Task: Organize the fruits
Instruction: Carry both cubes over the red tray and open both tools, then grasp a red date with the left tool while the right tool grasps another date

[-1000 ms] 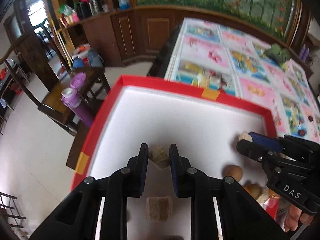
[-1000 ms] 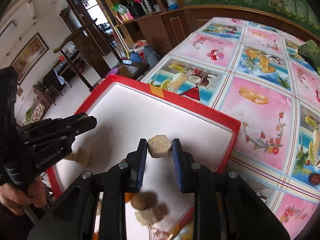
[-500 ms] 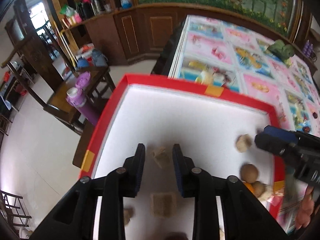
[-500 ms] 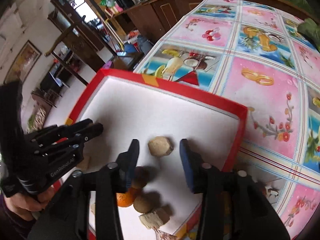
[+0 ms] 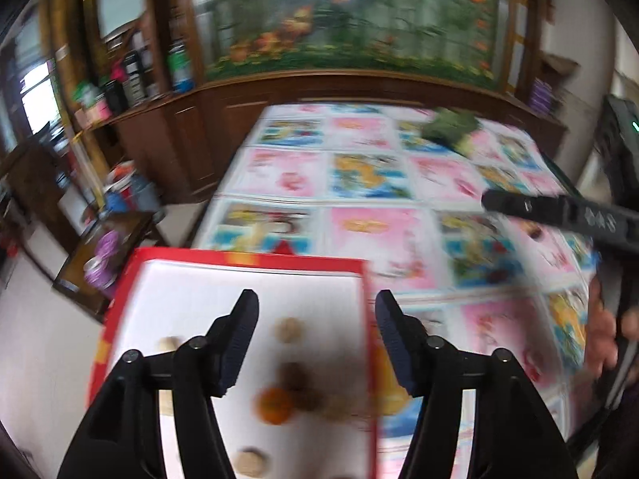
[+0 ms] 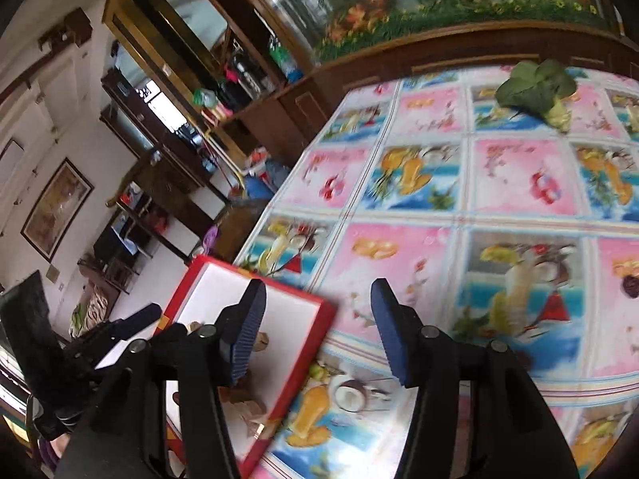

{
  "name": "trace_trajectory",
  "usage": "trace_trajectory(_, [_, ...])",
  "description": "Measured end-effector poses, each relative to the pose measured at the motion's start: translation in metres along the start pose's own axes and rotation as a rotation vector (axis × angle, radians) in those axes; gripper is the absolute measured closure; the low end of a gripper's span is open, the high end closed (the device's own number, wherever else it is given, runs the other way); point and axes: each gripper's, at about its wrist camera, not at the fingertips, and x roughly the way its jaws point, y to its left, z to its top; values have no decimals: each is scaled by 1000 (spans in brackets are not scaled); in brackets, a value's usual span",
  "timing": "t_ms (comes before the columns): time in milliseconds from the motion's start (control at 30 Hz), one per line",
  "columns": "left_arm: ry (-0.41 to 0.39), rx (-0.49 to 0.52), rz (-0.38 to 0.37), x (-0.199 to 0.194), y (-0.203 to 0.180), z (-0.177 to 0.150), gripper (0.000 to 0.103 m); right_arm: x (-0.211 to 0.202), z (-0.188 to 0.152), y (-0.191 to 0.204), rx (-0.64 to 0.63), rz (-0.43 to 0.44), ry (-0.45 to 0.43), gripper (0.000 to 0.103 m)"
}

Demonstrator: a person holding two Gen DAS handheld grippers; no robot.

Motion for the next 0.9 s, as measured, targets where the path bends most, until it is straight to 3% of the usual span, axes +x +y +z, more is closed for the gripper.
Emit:
trace_trajectory(167, [43, 112, -74, 18, -61, -1, 41, -48, 4, -84, 21, -138, -15, 47])
trace_trajectory(267, [51, 147, -105, 28, -91, 0, 41, -78, 2, -153, 125, -182, -35, 47])
trace_trajectory(467, [59, 206, -123, 46, -131, 4, 41, -97, -4, -233, 272, -221, -63, 47])
trace_trajectory(600, [63, 225, -121, 55, -139, 6, 41, -80, -2, -240, 306, -170, -16, 51])
trace_trajectory(667, [67, 238, -123, 58, -142, 6, 41, -68, -1, -234, 268, -188, 10, 58])
trace_trajectory(900, [73, 271, -154, 68, -156, 5, 41, -54, -2, -231, 201, -249, 53, 68])
